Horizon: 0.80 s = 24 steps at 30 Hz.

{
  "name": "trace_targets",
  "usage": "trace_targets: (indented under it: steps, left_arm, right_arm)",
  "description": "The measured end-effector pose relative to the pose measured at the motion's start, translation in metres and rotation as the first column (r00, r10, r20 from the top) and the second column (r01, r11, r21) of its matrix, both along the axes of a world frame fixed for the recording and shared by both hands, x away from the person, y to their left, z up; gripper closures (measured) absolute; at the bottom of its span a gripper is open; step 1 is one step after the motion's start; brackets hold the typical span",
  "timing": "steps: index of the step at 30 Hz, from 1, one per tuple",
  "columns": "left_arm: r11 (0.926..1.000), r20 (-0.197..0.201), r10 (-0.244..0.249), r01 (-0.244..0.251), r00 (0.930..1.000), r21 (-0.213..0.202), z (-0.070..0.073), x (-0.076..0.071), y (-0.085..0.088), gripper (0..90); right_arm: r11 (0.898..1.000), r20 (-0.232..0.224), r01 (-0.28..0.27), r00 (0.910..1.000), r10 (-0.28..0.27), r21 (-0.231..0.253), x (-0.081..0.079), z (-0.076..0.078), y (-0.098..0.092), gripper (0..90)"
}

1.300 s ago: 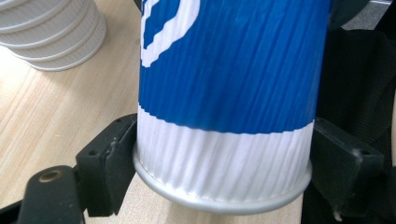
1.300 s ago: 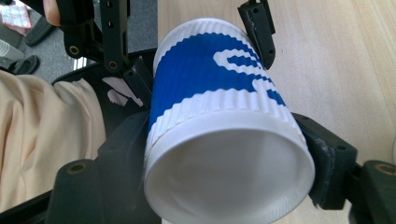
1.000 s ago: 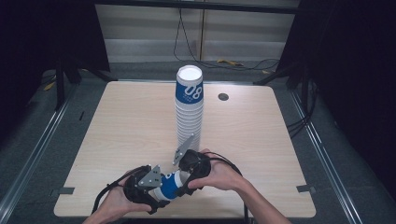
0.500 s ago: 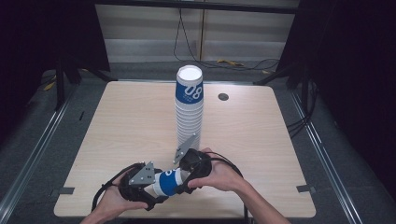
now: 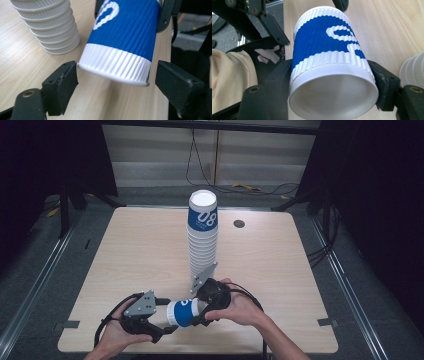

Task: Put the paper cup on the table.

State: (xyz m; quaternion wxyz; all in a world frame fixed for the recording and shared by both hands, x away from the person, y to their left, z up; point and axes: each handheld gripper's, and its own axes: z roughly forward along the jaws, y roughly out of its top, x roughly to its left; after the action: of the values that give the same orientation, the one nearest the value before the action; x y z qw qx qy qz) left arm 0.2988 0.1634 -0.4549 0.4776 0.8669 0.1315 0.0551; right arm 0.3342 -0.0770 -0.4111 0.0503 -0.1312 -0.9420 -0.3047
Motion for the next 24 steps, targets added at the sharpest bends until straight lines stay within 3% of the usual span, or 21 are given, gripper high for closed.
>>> trace_targets:
  steps: [6,12,14,19,24]
  left_arm:
    - [0.9970,-0.035,0.029,-0.031,0.9990,-0.071,0.001,0.005,0.009,18.1]
    - [0.9902,-0.053,0.041,-0.048,0.9978,-0.131,0.005,0.006,0.015,16.5]
    - [0.9884,-0.064,0.040,-0.048,0.9972,-0.144,0.006,0.007,0.016,16.4]
    - [0.9867,-0.065,0.051,-0.061,0.9966,-0.151,0.007,0.007,0.016,16.6]
    - [0.9800,-0.089,0.064,-0.079,0.9940,-0.183,0.008,0.007,0.016,16.0]
  right_arm:
    - [0.997,-0.001,0.061,0.9981,-0.061,0.050,-0.003,-0.001,-0.013,28.1]
    - [0.984,0.002,0.116,0.9930,-0.118,0.136,-0.006,-0.005,-0.024,28.0]
    - [0.973,-0.002,0.138,0.9902,-0.140,0.183,-0.009,-0.007,-0.027,28.0]
    - [0.955,-0.016,0.167,0.9857,-0.168,0.245,-0.013,-0.013,-0.033,28.0]
    - [0.926,-0.032,0.204,0.9784,-0.204,0.318,-0.015,-0.022,-0.039,28.1]
